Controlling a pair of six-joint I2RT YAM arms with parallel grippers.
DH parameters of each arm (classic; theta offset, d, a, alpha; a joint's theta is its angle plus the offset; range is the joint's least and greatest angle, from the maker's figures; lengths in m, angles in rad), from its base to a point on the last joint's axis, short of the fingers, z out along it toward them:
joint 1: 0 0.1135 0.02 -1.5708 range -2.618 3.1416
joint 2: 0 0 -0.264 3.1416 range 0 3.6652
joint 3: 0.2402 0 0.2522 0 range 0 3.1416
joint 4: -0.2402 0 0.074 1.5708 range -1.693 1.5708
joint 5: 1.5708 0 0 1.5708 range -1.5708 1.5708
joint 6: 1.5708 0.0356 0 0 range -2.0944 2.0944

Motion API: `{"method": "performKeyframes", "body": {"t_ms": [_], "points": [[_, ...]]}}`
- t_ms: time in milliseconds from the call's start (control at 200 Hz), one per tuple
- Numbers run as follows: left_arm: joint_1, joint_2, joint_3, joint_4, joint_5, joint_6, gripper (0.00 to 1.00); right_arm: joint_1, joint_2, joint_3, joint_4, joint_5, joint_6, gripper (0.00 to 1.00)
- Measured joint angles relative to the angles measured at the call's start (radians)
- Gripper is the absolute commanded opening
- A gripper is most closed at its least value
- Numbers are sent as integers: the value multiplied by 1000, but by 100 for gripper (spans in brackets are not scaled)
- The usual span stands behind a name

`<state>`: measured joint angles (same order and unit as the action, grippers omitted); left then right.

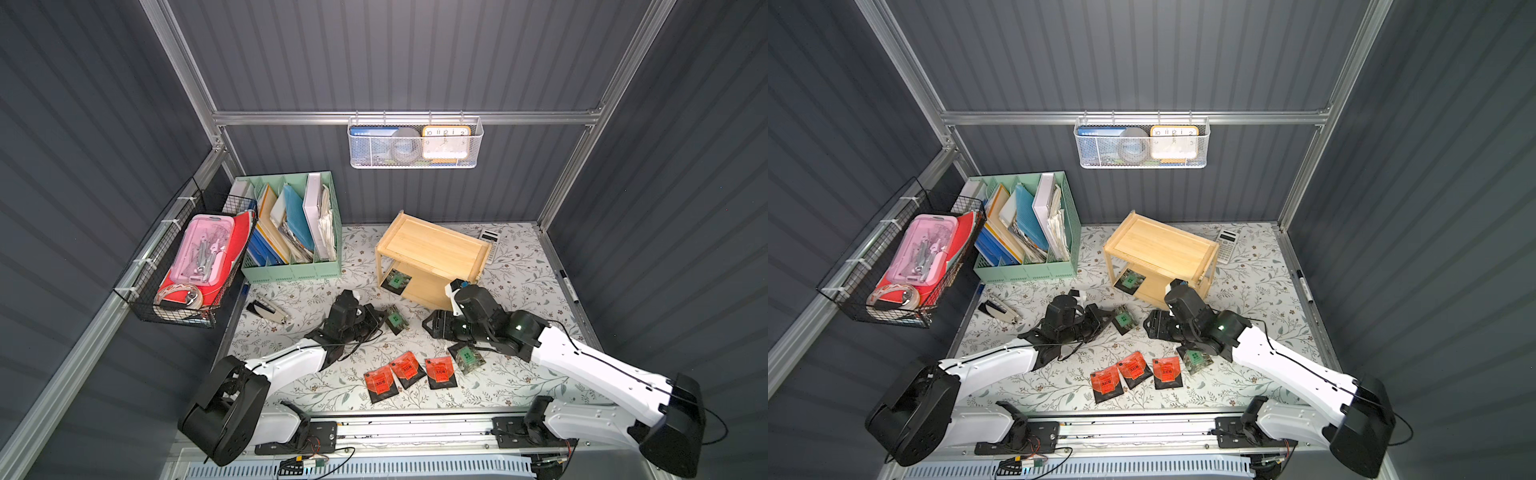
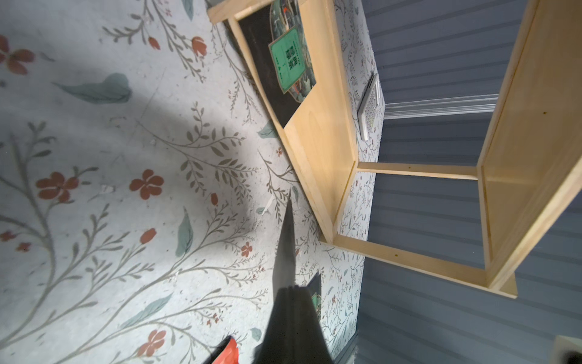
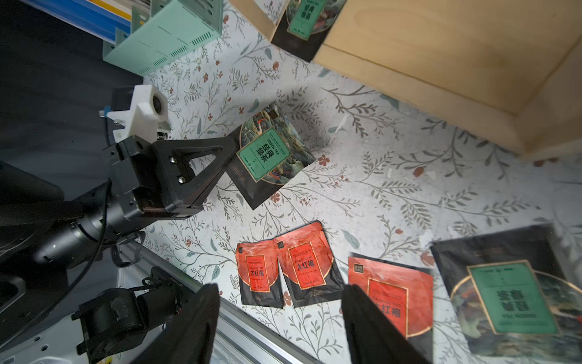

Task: Place the tea bags on the shelf by color
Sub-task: Place the tea bag on the shelf.

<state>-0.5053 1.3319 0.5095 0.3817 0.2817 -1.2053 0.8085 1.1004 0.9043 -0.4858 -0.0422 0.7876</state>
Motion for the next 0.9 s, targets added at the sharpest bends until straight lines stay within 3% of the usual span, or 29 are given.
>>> {"method": "performKeyframes", "body": {"t_ms": [405,900], "points": [[-38,167,136,111,-32,-42,0,-2,-212,-30,-134,164,-50,75],[-93,427,301,240,-105,-127,0,-13,-358,-4,-320,261,-143,77]]}}
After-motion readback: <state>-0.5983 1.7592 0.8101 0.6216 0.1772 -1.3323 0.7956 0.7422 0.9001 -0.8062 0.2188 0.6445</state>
